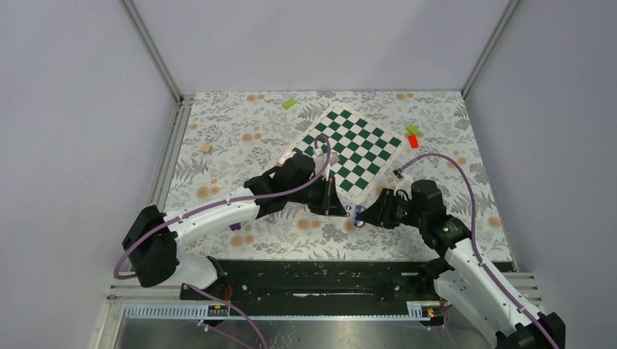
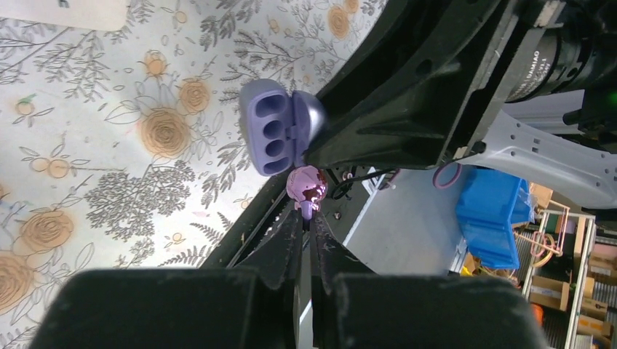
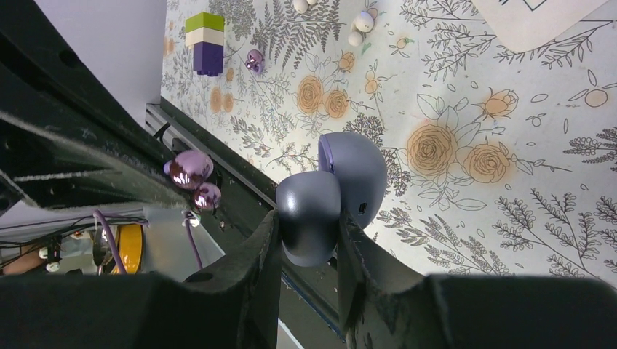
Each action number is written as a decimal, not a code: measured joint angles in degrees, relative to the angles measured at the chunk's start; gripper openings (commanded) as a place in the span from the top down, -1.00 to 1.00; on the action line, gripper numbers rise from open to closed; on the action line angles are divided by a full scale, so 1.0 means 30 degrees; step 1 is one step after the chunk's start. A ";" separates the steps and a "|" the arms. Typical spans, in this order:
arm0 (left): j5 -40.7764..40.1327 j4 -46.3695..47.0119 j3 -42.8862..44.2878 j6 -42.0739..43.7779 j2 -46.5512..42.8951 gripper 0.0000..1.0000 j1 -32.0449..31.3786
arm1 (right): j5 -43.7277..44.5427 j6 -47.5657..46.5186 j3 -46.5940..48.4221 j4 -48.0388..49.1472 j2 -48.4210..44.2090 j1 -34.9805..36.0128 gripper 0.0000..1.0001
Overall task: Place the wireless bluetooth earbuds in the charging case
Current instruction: Adjust the left earbud in the left side groove of the charging case.
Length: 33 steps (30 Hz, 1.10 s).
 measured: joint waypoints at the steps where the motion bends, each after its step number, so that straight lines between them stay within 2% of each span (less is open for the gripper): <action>1: -0.0007 0.0000 0.0182 -0.0007 0.0138 1.00 -0.0175 | -0.0015 0.0007 -0.0007 0.0029 0.0007 -0.0007 1.00; 33: -0.0066 0.0058 0.0466 -0.0036 0.0860 1.00 -0.0648 | -0.0918 0.0364 -0.0211 0.0707 -0.0036 -0.0007 1.00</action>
